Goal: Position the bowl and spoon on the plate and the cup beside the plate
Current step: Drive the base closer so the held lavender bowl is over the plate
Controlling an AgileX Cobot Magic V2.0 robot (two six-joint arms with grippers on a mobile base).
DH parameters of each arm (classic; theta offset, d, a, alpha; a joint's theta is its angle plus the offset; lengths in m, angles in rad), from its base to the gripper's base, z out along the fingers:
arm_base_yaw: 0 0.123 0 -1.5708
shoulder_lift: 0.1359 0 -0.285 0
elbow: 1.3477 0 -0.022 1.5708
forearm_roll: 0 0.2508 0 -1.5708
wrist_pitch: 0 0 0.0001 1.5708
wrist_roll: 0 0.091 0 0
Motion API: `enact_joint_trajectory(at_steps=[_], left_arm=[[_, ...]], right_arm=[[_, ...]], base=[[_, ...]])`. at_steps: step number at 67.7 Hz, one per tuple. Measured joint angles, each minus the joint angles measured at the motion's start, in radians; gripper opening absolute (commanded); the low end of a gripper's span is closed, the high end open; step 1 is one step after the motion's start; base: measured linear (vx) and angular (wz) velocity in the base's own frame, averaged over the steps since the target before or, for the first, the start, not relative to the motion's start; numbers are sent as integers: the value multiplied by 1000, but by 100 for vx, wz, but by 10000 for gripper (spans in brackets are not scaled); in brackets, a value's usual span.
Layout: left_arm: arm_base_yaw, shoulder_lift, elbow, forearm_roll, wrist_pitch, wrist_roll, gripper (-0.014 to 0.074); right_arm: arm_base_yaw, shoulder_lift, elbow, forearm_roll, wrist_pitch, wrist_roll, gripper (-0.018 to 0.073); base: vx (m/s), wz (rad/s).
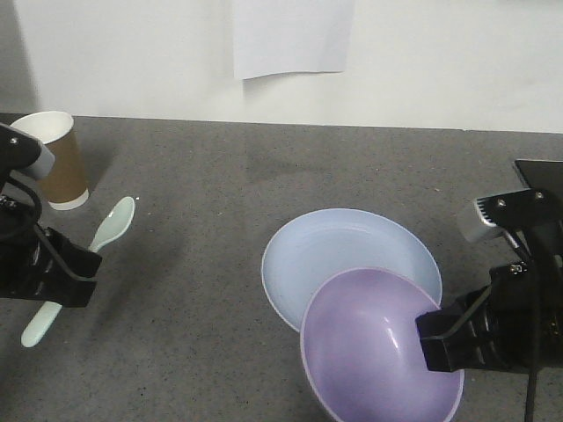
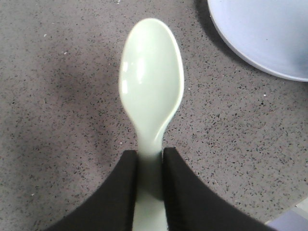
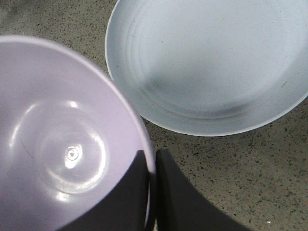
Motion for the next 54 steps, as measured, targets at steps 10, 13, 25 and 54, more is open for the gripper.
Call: enact_joint_trajectory(at_steps=[10,13,25,54], left_arm=[[0,0,0,0,0,0,77],[0,0,0,0,0,0,77],[0,0,0,0,0,0,77],[0,0,0,0,0,0,77]], right_arm=[[0,0,0,0,0,0,-1],[0,0,0,0,0,0,-1],[0,0,0,0,0,0,-1],[0,0,0,0,0,0,-1]], base=[[0,0],[0,0],[0,0],[0,0]])
